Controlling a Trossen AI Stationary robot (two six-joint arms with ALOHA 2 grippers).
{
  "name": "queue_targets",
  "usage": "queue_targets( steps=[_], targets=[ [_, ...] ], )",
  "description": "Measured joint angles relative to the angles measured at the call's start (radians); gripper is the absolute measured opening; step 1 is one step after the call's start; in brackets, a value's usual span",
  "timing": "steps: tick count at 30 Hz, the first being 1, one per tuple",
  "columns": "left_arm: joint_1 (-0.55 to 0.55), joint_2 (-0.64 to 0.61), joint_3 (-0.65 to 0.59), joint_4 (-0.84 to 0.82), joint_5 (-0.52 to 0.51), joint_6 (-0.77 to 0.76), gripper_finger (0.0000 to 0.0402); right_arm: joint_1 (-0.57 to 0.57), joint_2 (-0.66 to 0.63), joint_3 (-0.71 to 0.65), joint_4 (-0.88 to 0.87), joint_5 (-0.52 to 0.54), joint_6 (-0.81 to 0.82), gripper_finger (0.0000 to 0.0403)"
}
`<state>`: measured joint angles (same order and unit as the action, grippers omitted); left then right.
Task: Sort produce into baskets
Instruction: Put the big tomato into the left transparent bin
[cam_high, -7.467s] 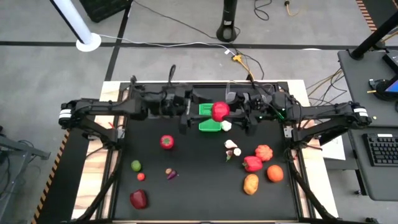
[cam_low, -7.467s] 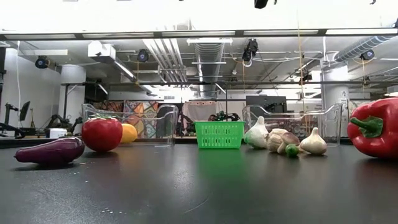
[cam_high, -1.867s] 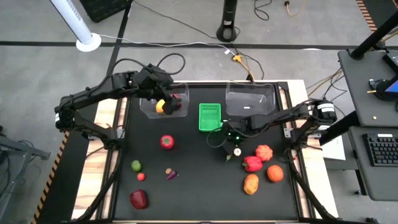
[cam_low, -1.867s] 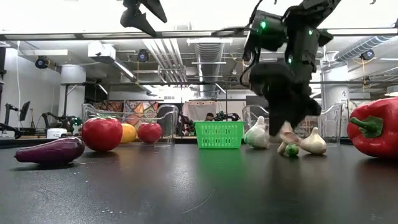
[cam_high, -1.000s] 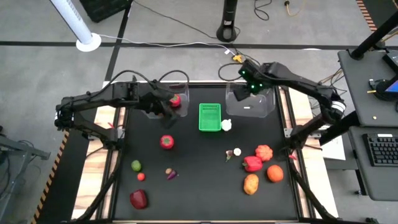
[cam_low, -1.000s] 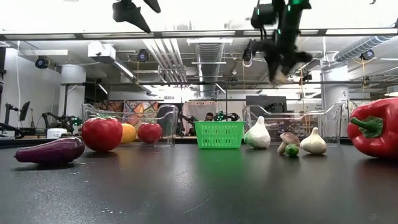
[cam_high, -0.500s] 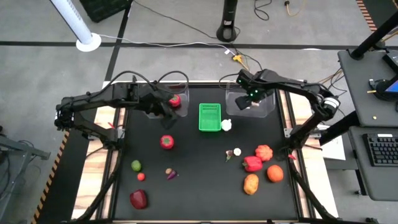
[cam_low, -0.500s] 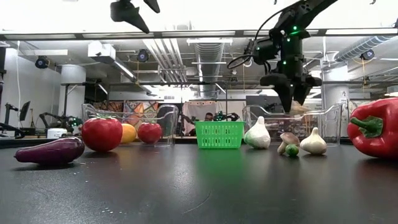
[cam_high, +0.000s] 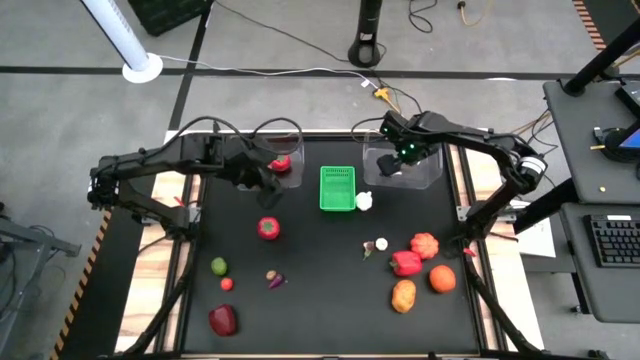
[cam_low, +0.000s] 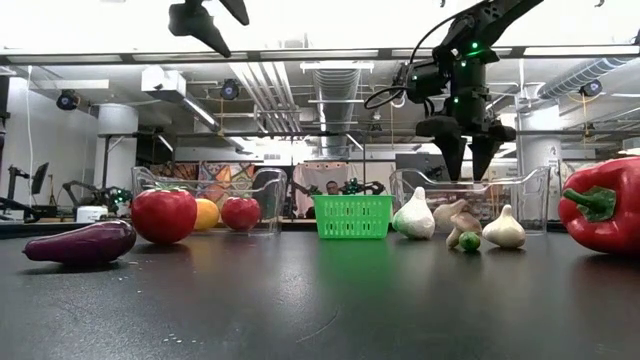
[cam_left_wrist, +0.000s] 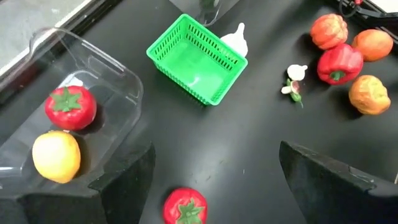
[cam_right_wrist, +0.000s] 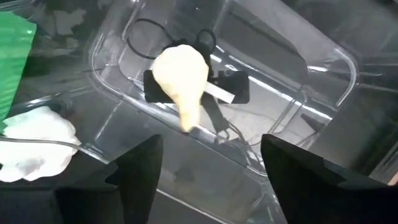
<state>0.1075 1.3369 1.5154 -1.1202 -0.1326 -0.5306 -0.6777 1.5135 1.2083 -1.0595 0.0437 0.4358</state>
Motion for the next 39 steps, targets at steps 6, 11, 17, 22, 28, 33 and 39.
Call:
queue_targets(
  steps=[6, 11, 17, 22, 28, 33, 39],
  targets=[
    [-0.053, 0.0, -0.007, -0.097, 0.0, -0.077, 0.0322, 0.001, 0.0, 0.0, 0.004, -0.022, 0.002, 0.0298],
    [-0.101, 0.0, -0.069, -0.107, -0.05, -0.241, 0.0322, 0.001, 0.0, 0.0, 0.007, -0.026, 0.002, 0.0318],
    [-0.127, 0.036, -0.234, -0.077, -0.064, -0.49, 0.0322, 0.001, 0.0, 0.0, 0.038, -0.061, 0.002, 0.0331],
    [-0.133, 0.097, -0.342, -0.021, -0.062, -0.547, 0.0328, 0.001, 0.0, 0.0, 0.048, -0.107, 0.002, 0.033],
    [-0.133, 0.169, -0.379, 0.02, -0.051, -0.544, 0.0349, 0.001, 0.0, 0.0, 0.048, -0.131, 0.002, 0.0333],
    [-0.133, 0.227, -0.389, 0.083, -0.043, -0.532, 0.036, 0.001, 0.0, 0.0, 0.047, -0.131, 0.002, 0.0333],
    [-0.137, 0.293, -0.423, 0.11, -0.014, -0.543, 0.0361, 0.001, 0.0, 0.0, 0.043, -0.13, 0.002, 0.0333]
  ],
)
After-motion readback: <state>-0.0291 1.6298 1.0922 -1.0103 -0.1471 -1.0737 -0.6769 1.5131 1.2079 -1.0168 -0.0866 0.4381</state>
